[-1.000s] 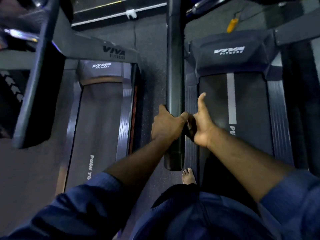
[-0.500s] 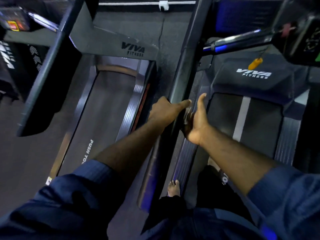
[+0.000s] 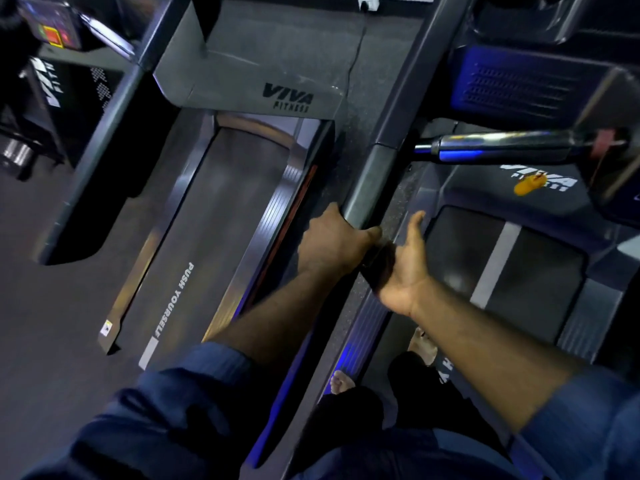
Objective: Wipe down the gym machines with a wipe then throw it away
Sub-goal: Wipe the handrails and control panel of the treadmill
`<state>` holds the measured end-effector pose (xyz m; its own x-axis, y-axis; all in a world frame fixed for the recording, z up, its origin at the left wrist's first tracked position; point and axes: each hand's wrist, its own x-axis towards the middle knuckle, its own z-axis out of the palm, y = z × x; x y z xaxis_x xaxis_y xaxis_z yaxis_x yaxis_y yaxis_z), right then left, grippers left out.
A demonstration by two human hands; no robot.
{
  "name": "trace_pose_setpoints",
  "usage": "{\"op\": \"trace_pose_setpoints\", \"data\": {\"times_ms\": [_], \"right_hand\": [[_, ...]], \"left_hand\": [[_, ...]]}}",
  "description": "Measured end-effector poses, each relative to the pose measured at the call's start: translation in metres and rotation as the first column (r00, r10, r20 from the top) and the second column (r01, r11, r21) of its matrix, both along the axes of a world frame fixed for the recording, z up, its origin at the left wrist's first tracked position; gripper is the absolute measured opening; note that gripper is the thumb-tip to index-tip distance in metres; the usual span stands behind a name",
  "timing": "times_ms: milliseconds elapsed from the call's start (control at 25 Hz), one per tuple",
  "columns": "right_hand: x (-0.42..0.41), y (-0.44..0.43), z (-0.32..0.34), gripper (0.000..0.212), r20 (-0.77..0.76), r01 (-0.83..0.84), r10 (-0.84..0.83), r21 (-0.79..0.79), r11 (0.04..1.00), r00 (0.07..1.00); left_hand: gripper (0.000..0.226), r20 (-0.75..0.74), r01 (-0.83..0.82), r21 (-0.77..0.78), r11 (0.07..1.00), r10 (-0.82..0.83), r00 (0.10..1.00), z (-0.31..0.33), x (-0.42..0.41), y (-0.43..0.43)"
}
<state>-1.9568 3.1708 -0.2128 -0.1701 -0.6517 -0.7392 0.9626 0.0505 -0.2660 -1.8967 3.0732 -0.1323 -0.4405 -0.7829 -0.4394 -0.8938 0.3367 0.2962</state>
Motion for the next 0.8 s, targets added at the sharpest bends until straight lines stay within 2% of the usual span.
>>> {"op": "trace_pose_setpoints", "data": {"times_ms": [80, 240, 360, 400, 520, 640, 720, 800], "right_hand": [[-0.027, -0.009, 0.005, 0.128, -0.035, 0.015, -0.015, 0.008, 1.000, 0.999], [-0.056, -0.031, 0.007, 0.098, -0.084, 0.113, -0.111, 0.015, 0.993, 0.990], [-0.016, -0.011, 0.000, 0.038, -0.106, 0.097, -0.079, 0.171, 0.980, 0.991], [-0.006, -0.005, 0.000, 0.025, -0.116, 0.104, -0.082, 0.200, 0.974, 0.990], [-0.005, 0.008, 0.016, 0.019, -0.260, 0.068, 0.007, 0.278, 0.958, 0.965], [-0.019, 0.032, 0.040, 0.022, -0.403, 0.100, 0.018, 0.271, 0.957, 0.915], [-0.022, 0.049, 0.057, 0.027, -0.491, 0.111, 0.025, 0.246, 0.963, 0.871], [-0.024, 0.066, 0.072, 0.033, -0.576, 0.122, 0.029, 0.222, 0.967, 0.817]], "left_hand": [[0.063, -0.003, 0.005, -0.003, 1.000, -0.005, 1.000, 0.001, 0.000, 0.001], [0.069, 0.001, 0.006, -0.023, 1.000, -0.006, 1.000, 0.001, 0.000, 0.002], [0.071, -0.004, 0.022, -0.015, 1.000, -0.022, 1.000, 0.002, 0.000, 0.003], [0.073, -0.008, 0.027, -0.012, 1.000, -0.027, 1.000, 0.003, 0.000, 0.002], [0.077, -0.036, 0.048, -0.013, 0.999, -0.048, 0.998, 0.006, 0.001, 0.002], [0.085, -0.128, 0.147, -0.062, 0.987, -0.154, 0.980, 0.005, 0.005, 0.006], [0.097, -0.247, 0.244, -0.138, 0.960, -0.272, 0.930, 0.003, 0.012, 0.011], [0.097, -0.355, 0.339, -0.266, 0.903, -0.418, 0.836, 0.001, 0.012, 0.016]]}}
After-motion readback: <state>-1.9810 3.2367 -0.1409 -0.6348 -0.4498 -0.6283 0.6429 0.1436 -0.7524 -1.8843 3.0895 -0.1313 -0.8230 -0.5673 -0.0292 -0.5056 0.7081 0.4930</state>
